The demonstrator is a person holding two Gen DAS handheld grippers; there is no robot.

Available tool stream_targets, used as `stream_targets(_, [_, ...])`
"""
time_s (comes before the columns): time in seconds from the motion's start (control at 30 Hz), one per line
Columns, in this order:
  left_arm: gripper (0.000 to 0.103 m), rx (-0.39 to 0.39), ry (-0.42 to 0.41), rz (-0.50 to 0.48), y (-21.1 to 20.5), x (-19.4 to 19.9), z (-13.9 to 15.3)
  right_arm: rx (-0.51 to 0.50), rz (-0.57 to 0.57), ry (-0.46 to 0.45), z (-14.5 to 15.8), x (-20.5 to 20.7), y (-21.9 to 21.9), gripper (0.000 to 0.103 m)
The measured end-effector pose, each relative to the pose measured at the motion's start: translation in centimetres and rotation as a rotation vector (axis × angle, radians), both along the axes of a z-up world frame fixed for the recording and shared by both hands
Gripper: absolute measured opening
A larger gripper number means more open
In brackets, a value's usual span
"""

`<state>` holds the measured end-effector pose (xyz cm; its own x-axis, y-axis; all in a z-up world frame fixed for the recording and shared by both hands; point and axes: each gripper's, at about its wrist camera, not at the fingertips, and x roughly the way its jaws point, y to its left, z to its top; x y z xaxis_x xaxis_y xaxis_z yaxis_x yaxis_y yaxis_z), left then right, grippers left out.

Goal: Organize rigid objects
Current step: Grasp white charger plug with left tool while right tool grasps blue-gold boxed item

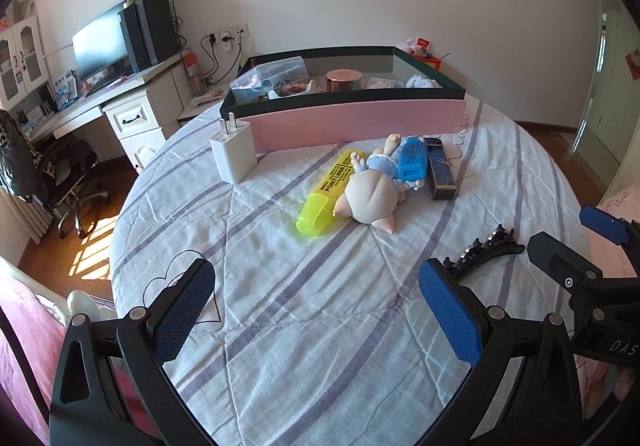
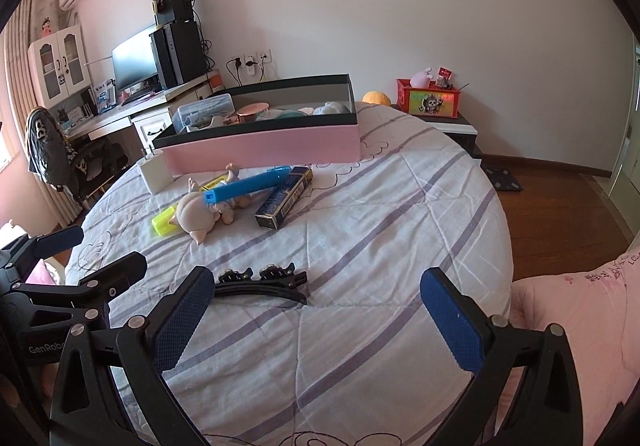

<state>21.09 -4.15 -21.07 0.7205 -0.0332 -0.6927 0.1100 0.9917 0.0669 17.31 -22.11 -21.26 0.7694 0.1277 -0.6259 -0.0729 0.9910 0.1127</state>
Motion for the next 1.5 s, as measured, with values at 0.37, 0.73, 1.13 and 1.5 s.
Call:
stream_targets(0.37, [0.103,0.017,0.035,0.076,3.1,4.0,-1.6,0.012,0.019,0.052,-1.6,2.8,0.3,0.103])
stream_targets(0.73, [0.103,-0.024,0.025,0.121,7.3,6.0,-1.6,-0.071,0.042,0.101,-1.6,7.3,3.3,0.103])
stream_targets(1.13, [0.103,0.013,0.024,0.098,9.1,11.7,-1.4,-0.135,0.068,0.197,-2.2,14.2,3.6,0.074])
stream_targets(1.5, [0.066,-0.012,0.13,0.017,7.9,16.6,-3.1,-0.094,0.106,0.193,-2.5,14.8,1.4,0.028])
